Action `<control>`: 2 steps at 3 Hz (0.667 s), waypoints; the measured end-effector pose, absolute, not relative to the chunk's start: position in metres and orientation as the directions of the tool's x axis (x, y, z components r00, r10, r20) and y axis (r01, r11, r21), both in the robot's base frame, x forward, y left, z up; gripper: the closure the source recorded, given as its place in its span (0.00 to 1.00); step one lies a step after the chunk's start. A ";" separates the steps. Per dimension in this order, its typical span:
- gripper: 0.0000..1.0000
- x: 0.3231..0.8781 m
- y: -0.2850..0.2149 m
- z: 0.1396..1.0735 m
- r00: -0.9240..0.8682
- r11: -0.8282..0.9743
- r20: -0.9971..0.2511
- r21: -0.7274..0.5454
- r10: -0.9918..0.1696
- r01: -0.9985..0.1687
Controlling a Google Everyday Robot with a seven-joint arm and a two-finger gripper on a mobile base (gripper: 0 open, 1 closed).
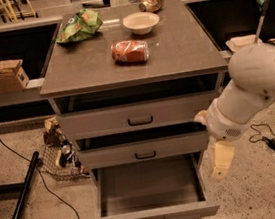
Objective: Close bottom drawer
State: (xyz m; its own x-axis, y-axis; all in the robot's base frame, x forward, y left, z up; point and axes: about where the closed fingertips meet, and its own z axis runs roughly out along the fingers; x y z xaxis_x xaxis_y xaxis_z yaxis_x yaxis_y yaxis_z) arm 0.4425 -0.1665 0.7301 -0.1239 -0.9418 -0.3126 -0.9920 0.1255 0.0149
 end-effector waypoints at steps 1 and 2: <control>0.00 0.433 -0.166 0.657 -0.065 0.034 -0.368 0.089 -0.928 -0.995; 0.00 0.414 -0.163 0.575 -0.023 -0.046 -0.424 0.153 -0.906 -0.987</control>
Offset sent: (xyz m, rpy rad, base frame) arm -0.0408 0.0035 -0.2135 0.1760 0.1721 0.2304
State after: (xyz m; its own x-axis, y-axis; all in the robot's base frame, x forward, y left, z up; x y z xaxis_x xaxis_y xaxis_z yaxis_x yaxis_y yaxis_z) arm 0.4143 -0.1633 0.5751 -0.0233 -0.9056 -0.4235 -0.9872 -0.0461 0.1528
